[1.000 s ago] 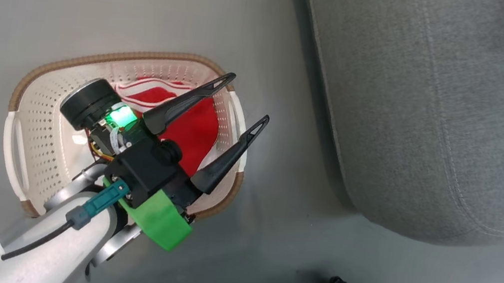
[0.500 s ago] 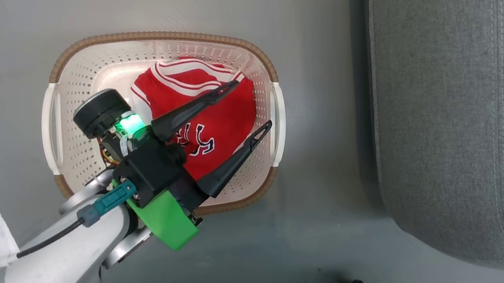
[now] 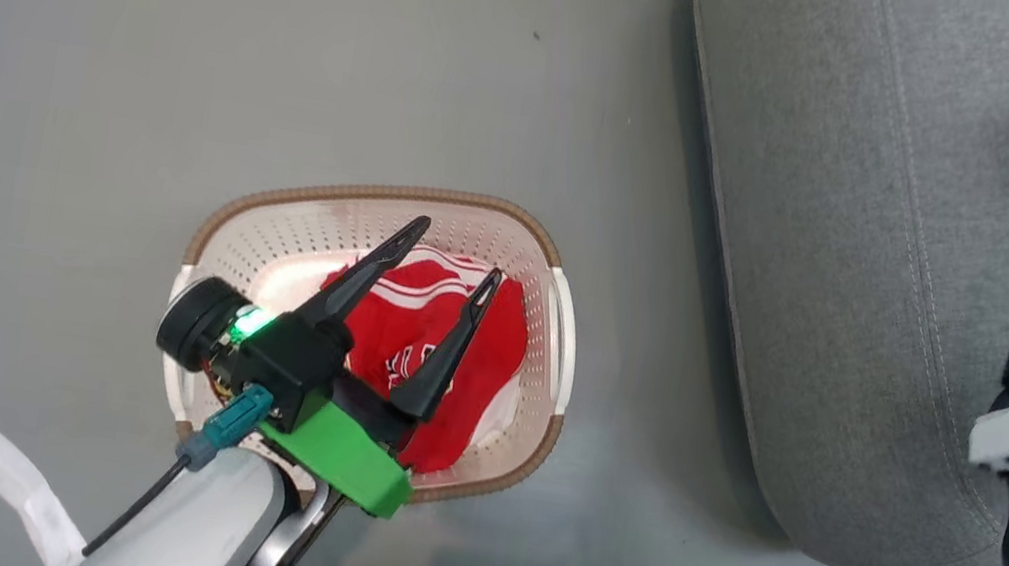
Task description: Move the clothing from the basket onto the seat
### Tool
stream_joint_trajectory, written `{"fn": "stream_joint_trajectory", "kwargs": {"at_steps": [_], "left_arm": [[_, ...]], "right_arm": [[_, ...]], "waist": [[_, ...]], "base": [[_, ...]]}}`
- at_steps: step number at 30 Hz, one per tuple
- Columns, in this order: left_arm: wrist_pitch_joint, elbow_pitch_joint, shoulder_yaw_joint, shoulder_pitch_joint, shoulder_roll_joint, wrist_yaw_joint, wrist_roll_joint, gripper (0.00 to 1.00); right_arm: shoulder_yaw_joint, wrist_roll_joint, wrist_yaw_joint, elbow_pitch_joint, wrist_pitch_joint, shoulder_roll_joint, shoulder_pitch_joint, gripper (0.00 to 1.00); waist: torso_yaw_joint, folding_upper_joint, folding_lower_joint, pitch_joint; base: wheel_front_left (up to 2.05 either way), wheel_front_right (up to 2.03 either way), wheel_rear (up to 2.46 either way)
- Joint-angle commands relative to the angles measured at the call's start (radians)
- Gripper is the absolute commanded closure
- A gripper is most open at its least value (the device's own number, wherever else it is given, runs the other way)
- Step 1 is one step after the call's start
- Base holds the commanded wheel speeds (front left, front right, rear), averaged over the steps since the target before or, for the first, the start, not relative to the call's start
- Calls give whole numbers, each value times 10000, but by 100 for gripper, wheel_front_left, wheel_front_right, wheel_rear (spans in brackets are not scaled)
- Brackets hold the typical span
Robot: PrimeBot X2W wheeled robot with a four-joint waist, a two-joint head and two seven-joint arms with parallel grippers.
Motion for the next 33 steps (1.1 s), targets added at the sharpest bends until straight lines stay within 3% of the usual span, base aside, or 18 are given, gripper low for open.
{"fn": "stream_joint_trajectory", "kwargs": {"at_steps": [1,14,22,29,33], "left_arm": [[-43,66,212,392,-140,114,13,0],[-33,560,2787,3045,-1331,407,478,0],[-32,-139,4456,4362,-1788,630,1055,0],[-28,-1694,5106,5587,-1939,823,1948,0],[-26,-2217,4932,6236,-1972,297,2098,0]], "right_arm": [[294,-60,-13,-157,-29,85,437,0],[3630,15,-13,-1140,-29,594,2030,0],[3888,-640,-13,-2742,-29,721,2949,0],[3774,-1059,-13,-3682,-29,822,3943,0],[3465,-1182,-13,-3822,-28,982,4515,0]], "waist": [[763,0,1,-1707],[2329,0,1,-4437],[2598,0,1,-5273],[2373,0,1,-5822],[2234,0,1,-5992]], "base": [[0,0,0],[0,0,0],[0,0,0],[0,0,0],[0,0,0]]}}
